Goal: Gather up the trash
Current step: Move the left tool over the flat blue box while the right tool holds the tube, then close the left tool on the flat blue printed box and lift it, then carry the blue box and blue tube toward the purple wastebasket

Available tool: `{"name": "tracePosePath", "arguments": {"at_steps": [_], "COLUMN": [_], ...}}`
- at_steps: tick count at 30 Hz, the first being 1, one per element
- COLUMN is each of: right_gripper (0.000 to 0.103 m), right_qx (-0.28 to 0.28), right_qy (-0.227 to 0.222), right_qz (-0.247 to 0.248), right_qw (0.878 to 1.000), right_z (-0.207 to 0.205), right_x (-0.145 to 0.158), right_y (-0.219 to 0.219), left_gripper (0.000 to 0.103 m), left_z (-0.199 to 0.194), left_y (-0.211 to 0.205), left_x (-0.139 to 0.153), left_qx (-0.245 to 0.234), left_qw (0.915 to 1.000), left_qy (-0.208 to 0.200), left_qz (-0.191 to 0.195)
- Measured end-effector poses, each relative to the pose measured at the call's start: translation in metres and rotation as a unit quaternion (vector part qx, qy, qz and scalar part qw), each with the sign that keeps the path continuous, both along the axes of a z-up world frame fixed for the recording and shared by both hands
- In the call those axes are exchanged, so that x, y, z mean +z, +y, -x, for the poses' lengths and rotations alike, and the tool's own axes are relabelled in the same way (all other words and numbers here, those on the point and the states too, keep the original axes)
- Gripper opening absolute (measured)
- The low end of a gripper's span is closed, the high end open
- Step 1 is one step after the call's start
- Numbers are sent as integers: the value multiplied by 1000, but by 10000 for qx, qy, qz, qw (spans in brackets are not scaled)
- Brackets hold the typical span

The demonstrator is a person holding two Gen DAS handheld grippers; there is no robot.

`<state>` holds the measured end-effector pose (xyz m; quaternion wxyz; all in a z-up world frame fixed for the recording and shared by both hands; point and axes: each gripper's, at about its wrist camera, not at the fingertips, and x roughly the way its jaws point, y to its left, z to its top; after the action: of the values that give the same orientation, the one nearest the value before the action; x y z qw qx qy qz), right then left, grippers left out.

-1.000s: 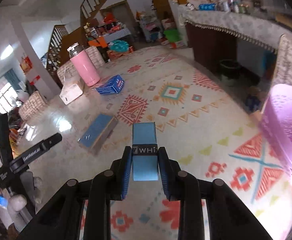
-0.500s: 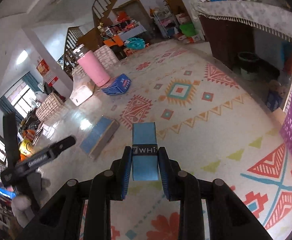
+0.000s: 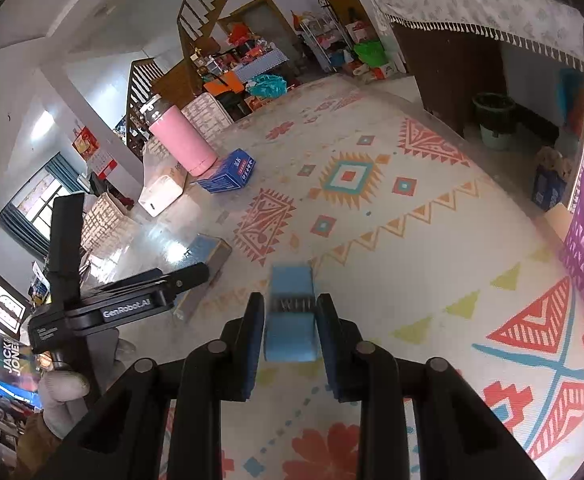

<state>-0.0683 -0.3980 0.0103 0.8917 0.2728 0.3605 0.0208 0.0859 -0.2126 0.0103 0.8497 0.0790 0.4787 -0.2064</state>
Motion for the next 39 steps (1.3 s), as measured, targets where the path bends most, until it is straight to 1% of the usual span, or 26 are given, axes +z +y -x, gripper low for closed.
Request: {"name": "tracePosePath", "arguments": {"at_steps": [4, 10, 11, 12, 13, 14, 15, 18, 23, 26, 29, 34, 36, 39], "right_gripper": [30, 30, 30, 30, 30, 30, 30, 30, 29, 29, 29, 29, 28, 27], "right_qx": [-14, -17, -21, -26, -39, -49, -63, -125, -168, -240, -343, -612, -652, -607], "right_qy": [-23, -25, -23, -25, -42, -60, -80, -119, -195, -211, -214, -230, -200, -284], "right_qz": [15, 65, 89, 106, 135, 150, 158, 218, 368, 417, 454, 564, 493, 276], "right_qw": [10000, 10000, 10000, 9999, 9999, 9999, 9998, 9996, 9990, 9986, 9982, 9963, 9965, 9974], "right_z": [0, 1, 1, 1, 2, 2, 2, 4, 7, 8, 10, 20, 28, 49], "right_x": [1, 1, 2, 2, 3, 3, 4, 5, 7, 8, 9, 13, 15, 20], "right_y": [0, 0, 0, 0, 0, -1, -2, -4, -3, -4, -6, -10, -11, -8], "left_gripper": [95, 97, 95, 92, 76, 54, 53, 53, 53, 53, 53, 53, 53, 53], "left_z": [6, 6, 6, 6, 8, 11, 12, 22, 57, 83, 109, 149, 160, 174], "left_y": [-8, -8, -8, -7, -5, -4, -4, 2, 21, 36, 48, 67, 74, 83], "left_x": [-4, -5, -5, -4, -2, 1, 3, 7, 24, 37, 48, 63, 68, 76], "left_qx": [-25, 80, 107, 199, 280, 318, 374, 401, 496, 458, 391, 413, 456, 486], "left_qw": [9995, 9995, 9995, 9993, 9990, 9987, 9985, 9989, 9980, 9975, 9973, 9944, 9934, 9918], "left_qy": [-214, -219, -219, -258, -322, -380, -357, -215, -314, -404, -565, -975, -1051, -1181], "left_qz": [-228, -195, -197, -190, -161, -143, -178, 92, 249, 349, 252, 13, -26, -44]}}
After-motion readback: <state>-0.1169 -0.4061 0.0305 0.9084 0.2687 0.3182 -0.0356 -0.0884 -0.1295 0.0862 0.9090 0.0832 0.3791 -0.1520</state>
